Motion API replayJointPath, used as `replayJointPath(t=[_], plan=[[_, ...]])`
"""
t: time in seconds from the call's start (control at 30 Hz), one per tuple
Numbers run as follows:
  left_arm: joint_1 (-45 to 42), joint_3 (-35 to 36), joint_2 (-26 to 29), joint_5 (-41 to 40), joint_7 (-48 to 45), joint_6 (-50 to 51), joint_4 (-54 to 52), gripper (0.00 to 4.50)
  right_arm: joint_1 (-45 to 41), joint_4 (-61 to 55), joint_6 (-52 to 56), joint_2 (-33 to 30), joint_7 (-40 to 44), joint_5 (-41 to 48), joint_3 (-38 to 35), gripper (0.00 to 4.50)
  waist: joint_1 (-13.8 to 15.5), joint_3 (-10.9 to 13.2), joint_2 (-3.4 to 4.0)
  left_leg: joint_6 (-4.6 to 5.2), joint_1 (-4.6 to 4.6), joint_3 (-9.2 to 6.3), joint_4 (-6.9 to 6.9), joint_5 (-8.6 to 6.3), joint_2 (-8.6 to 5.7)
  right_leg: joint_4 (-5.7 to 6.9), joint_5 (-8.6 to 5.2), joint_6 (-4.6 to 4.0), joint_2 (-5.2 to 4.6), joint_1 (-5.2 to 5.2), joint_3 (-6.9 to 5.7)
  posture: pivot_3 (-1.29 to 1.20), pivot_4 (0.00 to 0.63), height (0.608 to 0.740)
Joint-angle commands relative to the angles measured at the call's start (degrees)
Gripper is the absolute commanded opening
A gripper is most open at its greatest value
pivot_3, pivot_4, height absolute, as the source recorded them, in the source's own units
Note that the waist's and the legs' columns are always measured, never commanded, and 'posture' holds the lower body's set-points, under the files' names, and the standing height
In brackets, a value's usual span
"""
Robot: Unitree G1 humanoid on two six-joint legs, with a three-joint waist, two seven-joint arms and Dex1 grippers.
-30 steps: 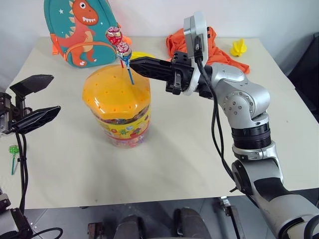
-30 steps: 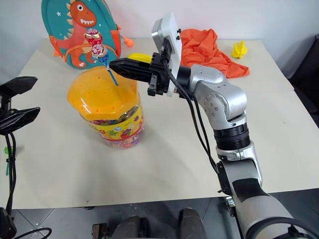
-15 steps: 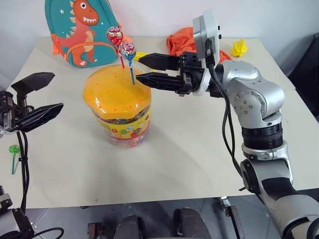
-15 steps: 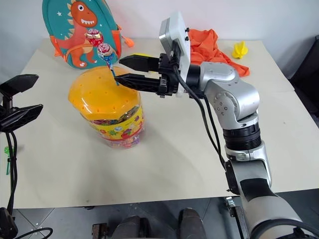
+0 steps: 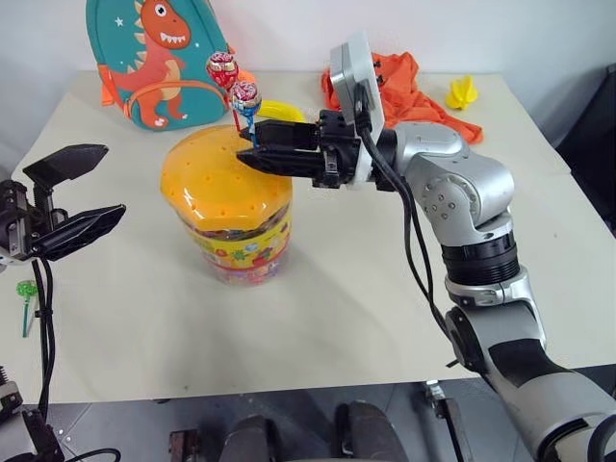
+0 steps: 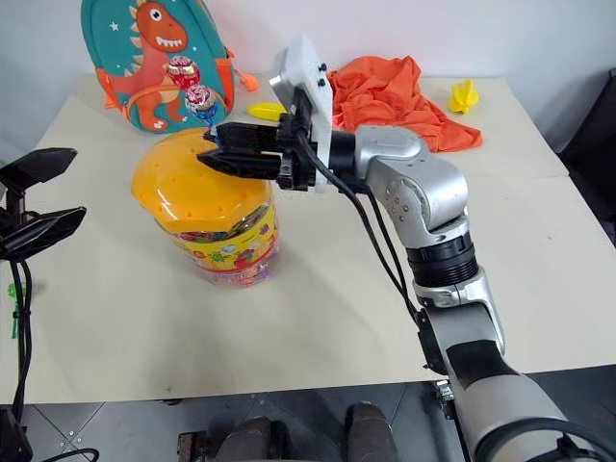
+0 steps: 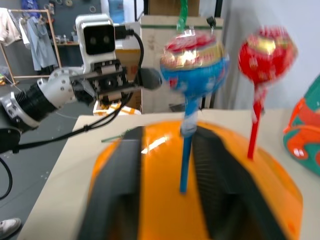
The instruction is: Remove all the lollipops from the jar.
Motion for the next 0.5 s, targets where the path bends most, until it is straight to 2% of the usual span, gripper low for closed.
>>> replayJointPath(t=[0.03, 0.33, 0.5], plan=[[1.26, 2.81, 1.27, -1.44, 1.0, 0.21, -2.25, 4.5, -2.16, -0.86, -1.13, 0.63, -0.16, 0.85, -1.77, 0.02, -0.01, 0.0, 0.0, 0.0, 0.0, 0.0, 0.0, 0.0, 0.0, 0.0, 0.0, 0.0, 0.0, 0.0, 0.0, 0.0, 0.15, 0.74], [2.51, 4.02, 1.55, -2.0, 1.76, 0.78, -2.65, 4.5, -6.15, 1.23, -3.72, 0.97, -2.15, 1.22, -6.12, 0.02, 0.03, 0.01, 0.01, 0.0, 0.0, -0.01, -0.05, 0.0, 0.0, 0.0, 0.0, 0.0, 0.0, 0.01, 0.0, 0.0, 0.15, 0.74], [3.23, 4.88, 2.68, -1.77, 0.99, 1.3, -1.3, 4.5, -9.93, 2.61, -2.92, -3.72, -4.14, 2.35, -11.54, 0.02, 0.17, 0.02, 0.03, 0.0, -0.01, -0.08, -0.1, 0.0, -0.04, -0.01, 0.0, 0.0, -0.01, 0.03, 0.02, 0.0, 0.15, 0.74]])
